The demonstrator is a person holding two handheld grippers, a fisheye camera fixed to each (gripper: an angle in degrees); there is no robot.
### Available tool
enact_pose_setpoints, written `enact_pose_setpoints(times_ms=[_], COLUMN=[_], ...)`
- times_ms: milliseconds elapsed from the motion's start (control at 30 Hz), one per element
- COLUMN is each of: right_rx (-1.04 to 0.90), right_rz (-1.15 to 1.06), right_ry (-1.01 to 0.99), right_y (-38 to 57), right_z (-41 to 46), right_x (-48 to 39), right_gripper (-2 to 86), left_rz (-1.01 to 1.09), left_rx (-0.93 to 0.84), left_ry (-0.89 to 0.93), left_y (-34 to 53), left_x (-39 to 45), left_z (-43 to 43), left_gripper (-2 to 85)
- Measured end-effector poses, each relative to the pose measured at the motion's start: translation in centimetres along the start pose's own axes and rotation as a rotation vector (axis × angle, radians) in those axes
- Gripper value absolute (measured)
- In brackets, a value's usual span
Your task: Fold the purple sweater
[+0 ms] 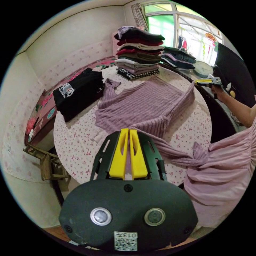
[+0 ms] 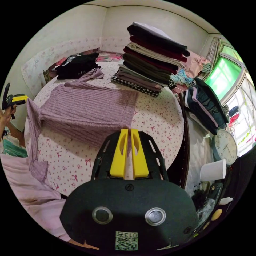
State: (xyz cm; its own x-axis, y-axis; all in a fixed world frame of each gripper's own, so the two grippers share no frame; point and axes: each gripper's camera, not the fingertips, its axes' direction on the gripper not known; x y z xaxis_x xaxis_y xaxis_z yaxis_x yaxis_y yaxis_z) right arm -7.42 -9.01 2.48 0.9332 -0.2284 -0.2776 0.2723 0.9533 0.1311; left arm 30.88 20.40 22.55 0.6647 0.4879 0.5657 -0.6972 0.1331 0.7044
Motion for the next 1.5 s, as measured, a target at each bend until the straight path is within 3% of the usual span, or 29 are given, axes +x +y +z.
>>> enact_pose_setpoints(times_ms=[300,400,533,633,767,1100,1300,1500], right_rx=[-0.314,-0.298,-0.206,-0.153,-0.139,-0.21,-0.232,-0.189], right_rz=[0.044,0.105,0.196,0.226,0.263,0.435,0.325,0.357], right_ry=[-0.088,-0.085,-0.067,-0.067,-0.135,-0.375,-0.38,-0.438], right_y=[-5.4,-5.1,-3.5,-1.4,2.5,4.0,2.8,3.3], right_z=[14.0,15.0,13.1,11.8,12.4,19.9,21.2,21.8], right_x=[4.2,5.7,8.5,9.6,10.6,14.1,13.4,14.6], right_gripper=[3.1,6.5,8.0,8.1,8.3,6.4,2.8,1.8], left_rz=[-0.084,-0.17,-0.414,-0.466,-0.432,-0.363,-0.304,-0.307], left_rx=[-0.226,-0.292,-0.189,-0.142,-0.148,-0.278,-0.174,-0.12], left_ry=[0.076,0.067,0.175,0.221,0.339,0.354,0.381,0.427], left_y=[-4.9,-4.5,-1.6,1.4,3.9,2.5,2.1,2.3], left_x=[-9.0,-11.5,-16.8,-18.8,-18.5,-19.4,-21.0,-22.5], left_z=[10.5,12.6,10.5,8.5,7.9,11.4,8.7,7.2], left_gripper=[0.6,2.2,6.1,6.7,8.0,2.9,1.1,0.8])
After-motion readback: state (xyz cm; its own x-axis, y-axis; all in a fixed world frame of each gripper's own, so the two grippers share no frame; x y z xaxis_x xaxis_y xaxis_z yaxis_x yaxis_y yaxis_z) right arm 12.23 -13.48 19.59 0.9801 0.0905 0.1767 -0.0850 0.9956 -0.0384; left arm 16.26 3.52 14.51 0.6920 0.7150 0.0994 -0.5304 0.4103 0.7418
